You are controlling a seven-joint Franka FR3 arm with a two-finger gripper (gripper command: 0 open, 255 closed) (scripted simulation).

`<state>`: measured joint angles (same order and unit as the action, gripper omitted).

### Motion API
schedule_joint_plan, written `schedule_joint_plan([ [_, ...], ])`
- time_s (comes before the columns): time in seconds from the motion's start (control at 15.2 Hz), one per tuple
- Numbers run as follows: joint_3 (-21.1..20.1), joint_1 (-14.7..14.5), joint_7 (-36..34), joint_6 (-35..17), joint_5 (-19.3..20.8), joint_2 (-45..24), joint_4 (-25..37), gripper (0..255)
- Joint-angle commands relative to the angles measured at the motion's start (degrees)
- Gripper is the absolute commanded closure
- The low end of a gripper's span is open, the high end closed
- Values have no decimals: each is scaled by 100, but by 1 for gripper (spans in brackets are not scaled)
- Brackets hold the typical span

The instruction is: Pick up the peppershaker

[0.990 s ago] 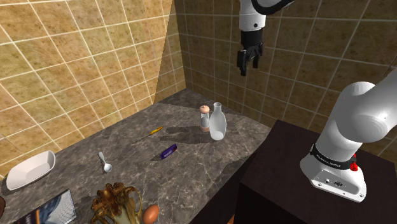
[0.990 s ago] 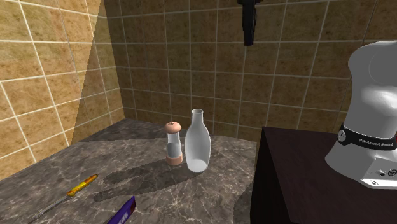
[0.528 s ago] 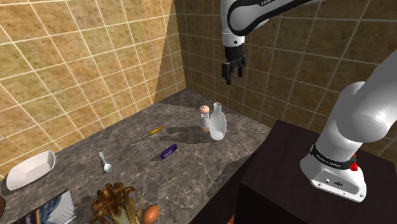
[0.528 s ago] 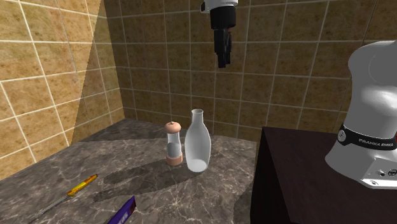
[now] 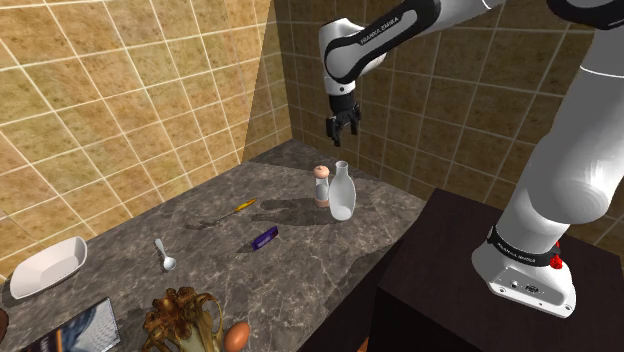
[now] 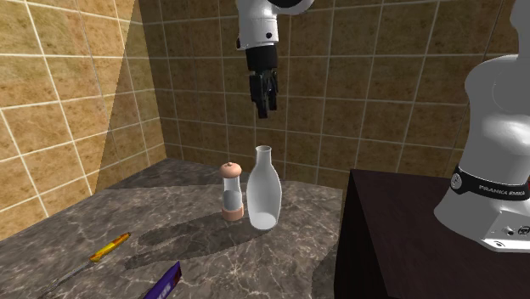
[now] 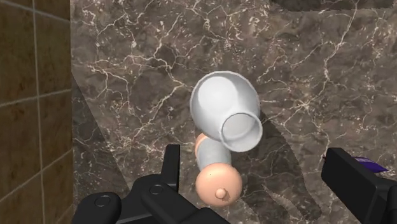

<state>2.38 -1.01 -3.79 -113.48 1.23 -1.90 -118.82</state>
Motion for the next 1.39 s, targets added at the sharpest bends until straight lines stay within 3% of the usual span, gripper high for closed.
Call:
schedule_joint_plan([
  [0.0, 8, 11, 53, -154, -18, -439, 246, 0],
  [0.46, -8, 49, 189, -318, -86, -2054, 1549, 0],
  [0.86, -41, 91, 278, -159, -124, -3525, 3049, 0],
  [1.32, -47, 96, 279, -458, -130, -3859, 3080, 0],
])
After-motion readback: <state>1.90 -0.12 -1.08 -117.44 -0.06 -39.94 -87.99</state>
